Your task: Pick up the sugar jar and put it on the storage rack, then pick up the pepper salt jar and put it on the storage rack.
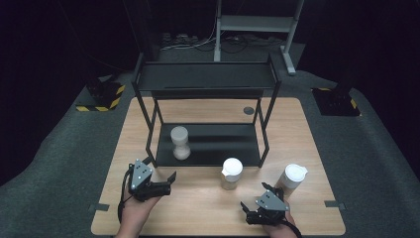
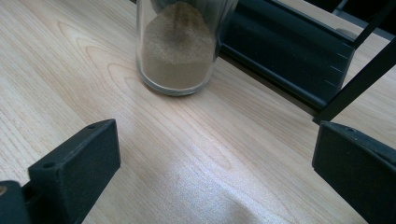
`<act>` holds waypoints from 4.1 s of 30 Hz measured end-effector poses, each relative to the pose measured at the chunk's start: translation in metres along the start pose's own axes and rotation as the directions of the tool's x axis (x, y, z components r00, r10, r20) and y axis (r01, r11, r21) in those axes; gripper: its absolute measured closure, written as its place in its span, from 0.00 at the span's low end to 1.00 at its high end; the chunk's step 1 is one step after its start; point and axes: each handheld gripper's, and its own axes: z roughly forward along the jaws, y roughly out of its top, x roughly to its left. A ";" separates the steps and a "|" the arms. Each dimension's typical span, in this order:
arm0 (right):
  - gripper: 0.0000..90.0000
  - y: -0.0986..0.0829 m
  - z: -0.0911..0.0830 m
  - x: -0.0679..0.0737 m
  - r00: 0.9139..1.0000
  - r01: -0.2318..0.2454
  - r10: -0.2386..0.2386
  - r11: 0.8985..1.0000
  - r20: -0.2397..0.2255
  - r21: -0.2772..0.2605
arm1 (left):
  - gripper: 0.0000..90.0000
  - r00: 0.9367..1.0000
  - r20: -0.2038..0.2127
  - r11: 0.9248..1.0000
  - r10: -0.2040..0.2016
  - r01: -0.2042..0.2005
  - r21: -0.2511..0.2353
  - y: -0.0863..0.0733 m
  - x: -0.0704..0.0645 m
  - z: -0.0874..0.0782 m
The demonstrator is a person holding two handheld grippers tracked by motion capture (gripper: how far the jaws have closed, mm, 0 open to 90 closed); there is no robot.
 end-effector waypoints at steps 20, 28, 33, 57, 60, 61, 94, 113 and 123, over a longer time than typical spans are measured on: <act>0.00 0.000 0.000 0.000 1.000 0.000 0.000 1.000 0.006 0.001 | 0.00 1.000 0.027 0.996 0.002 -0.004 0.087 -0.049 -0.009 -0.001; 0.00 0.000 0.000 0.000 1.000 -0.002 0.002 1.000 0.020 0.004 | 0.00 1.000 0.024 0.991 0.020 -0.023 0.129 -0.066 -0.009 0.009; 0.00 0.000 0.000 0.001 1.000 -0.001 0.000 1.000 0.028 0.007 | 0.00 0.999 0.029 0.986 0.040 -0.044 0.160 -0.071 -0.012 0.013; 0.01 -0.001 -0.004 0.002 1.000 0.001 0.000 0.999 0.027 -0.037 | 0.01 0.981 0.051 0.956 0.185 -0.192 0.223 -0.070 -0.025 0.018; 0.01 -0.001 -0.006 0.003 1.000 0.000 0.001 0.999 0.024 -0.036 | 0.01 0.982 0.045 0.955 0.184 -0.190 0.229 -0.070 -0.025 0.018; 0.01 0.000 -0.008 0.004 1.000 -0.001 0.002 0.999 0.025 -0.039 | 0.01 0.982 0.043 0.955 0.183 -0.188 0.228 -0.070 -0.025 0.018; 0.00 0.032 -0.002 0.016 0.998 -0.064 0.060 0.988 -0.034 -0.140 | 0.01 0.978 0.063 0.954 0.198 -0.207 0.216 -0.071 -0.027 0.017; 0.00 0.043 0.015 0.017 0.994 -0.107 0.106 0.980 -0.011 -0.168 | 0.01 0.978 0.061 0.955 0.200 -0.209 0.209 -0.071 -0.027 0.016; 0.00 0.048 0.028 0.017 0.992 -0.124 0.122 0.979 -0.018 -0.165 | 0.01 0.979 0.064 0.957 0.195 -0.204 0.205 -0.071 -0.026 0.016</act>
